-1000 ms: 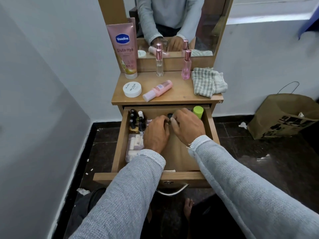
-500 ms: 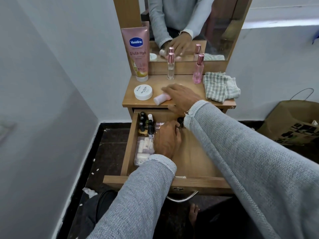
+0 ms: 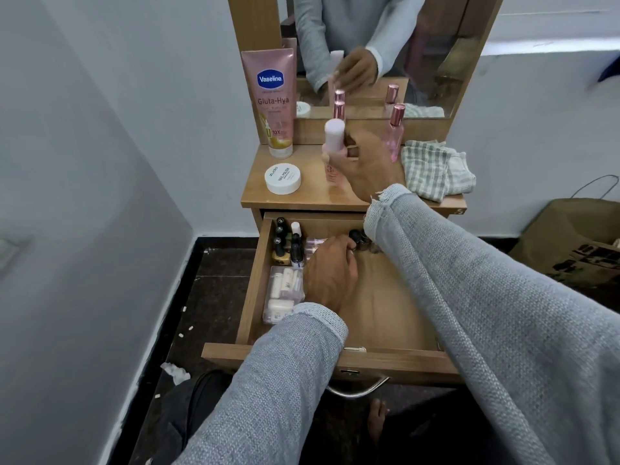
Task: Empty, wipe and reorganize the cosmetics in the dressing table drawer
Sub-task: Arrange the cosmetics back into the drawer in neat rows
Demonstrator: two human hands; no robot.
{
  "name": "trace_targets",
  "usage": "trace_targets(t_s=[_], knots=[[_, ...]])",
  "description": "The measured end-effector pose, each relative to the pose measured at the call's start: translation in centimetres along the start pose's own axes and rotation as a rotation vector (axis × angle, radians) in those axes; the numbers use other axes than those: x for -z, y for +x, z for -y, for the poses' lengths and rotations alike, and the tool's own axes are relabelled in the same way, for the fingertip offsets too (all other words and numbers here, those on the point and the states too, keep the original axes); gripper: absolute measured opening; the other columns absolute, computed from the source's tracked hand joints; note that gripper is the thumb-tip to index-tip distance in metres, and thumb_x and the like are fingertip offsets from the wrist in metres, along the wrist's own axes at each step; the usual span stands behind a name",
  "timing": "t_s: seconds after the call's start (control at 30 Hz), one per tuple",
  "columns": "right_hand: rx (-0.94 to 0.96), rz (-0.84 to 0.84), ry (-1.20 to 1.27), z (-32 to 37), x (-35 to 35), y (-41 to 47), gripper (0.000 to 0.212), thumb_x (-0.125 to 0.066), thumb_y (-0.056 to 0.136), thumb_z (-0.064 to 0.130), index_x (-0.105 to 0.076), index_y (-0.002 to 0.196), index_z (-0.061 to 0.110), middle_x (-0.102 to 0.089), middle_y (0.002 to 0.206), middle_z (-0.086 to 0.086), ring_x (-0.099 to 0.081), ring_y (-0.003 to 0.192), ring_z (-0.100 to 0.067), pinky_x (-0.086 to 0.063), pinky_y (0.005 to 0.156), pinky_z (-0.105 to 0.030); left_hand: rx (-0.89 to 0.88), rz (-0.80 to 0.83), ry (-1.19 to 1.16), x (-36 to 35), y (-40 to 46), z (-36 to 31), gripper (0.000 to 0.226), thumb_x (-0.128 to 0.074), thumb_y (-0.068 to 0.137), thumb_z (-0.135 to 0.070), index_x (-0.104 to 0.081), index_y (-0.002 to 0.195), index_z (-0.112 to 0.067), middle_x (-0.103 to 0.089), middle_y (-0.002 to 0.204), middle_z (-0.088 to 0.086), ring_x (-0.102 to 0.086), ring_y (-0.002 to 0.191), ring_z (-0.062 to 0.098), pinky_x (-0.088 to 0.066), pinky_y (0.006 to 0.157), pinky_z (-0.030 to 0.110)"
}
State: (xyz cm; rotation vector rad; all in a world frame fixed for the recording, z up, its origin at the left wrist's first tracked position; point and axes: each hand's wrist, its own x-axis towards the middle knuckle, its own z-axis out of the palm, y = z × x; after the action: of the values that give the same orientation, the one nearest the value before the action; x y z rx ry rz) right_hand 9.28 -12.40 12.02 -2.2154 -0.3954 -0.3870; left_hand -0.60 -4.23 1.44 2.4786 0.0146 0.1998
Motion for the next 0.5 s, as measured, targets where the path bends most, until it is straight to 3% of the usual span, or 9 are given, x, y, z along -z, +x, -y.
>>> trace_targets(t_s=[0.13,0.2,0.3,0.4,0.5], knots=[[-0.069,0.019,0.175,-0.7,-0.7,0.6,0.023,-0.070,0.087,0.019,-0.057,0.104,0.012,-0.060,0.095,0.006,-0.056,0.081,-0.005,-0.045,0.064,-0.005,0.000,-0.001,-0.007,0.0,-0.1,0.0,0.022,-0.052,0.093,-0.019,-0.063,0.112,-0.022,-0.068,0.111,0.000,-0.065,0.098,0.021,-0.052,0.083,0.036],[-0.069,0.014,0.210,-1.2,-1.2,0.8,0.024,-0.071,0.085,0.014,-0.059,0.106,0.010,-0.062,0.096,0.002,-0.057,0.082,-0.006,-0.049,0.073,-0.011,-0.005,0.002,-0.008,-0.1,0.0,0.0,0.022,-0.052,0.093,-0.019,-0.062,0.112,-0.022,-0.067,0.112,0.000,-0.064,0.099,0.021,-0.052,0.084,0.036],[-0.077,0.044,0.234,-2.3,-2.0,1.0,0.030,-0.070,0.085,0.013,-0.060,0.113,0.009,-0.067,0.101,-0.004,-0.060,0.086,-0.009,-0.054,0.084,-0.029,0.005,0.017,-0.006,-0.2,0.1,0.1,0.024,-0.051,0.093,-0.018,-0.062,0.113,-0.022,-0.067,0.111,0.001,-0.065,0.099,0.023,-0.051,0.084,0.036],[-0.088,0.061,0.226,-3.1,-2.4,1.0,0.038,-0.072,0.083,0.014,-0.057,0.117,0.010,-0.065,0.105,-0.002,-0.062,0.091,-0.012,-0.052,0.086,-0.026,0.008,0.024,0.002,0.0,0.2,0.1,0.025,-0.051,0.092,-0.018,-0.062,0.114,-0.022,-0.067,0.111,0.003,-0.065,0.098,0.026,-0.051,0.082,0.037],[-0.116,0.074,0.188,-4.1,-3.0,0.8,0.041,-0.073,0.081,0.014,-0.059,0.119,0.010,-0.066,0.108,-0.008,-0.058,0.091,-0.009,-0.053,0.089,-0.034,-0.015,0.009,-0.001,-0.1,0.2,0.1,0.024,-0.051,0.093,-0.018,-0.062,0.113,-0.020,-0.067,0.109,0.005,-0.065,0.097,0.028,-0.051,0.079,0.038]])
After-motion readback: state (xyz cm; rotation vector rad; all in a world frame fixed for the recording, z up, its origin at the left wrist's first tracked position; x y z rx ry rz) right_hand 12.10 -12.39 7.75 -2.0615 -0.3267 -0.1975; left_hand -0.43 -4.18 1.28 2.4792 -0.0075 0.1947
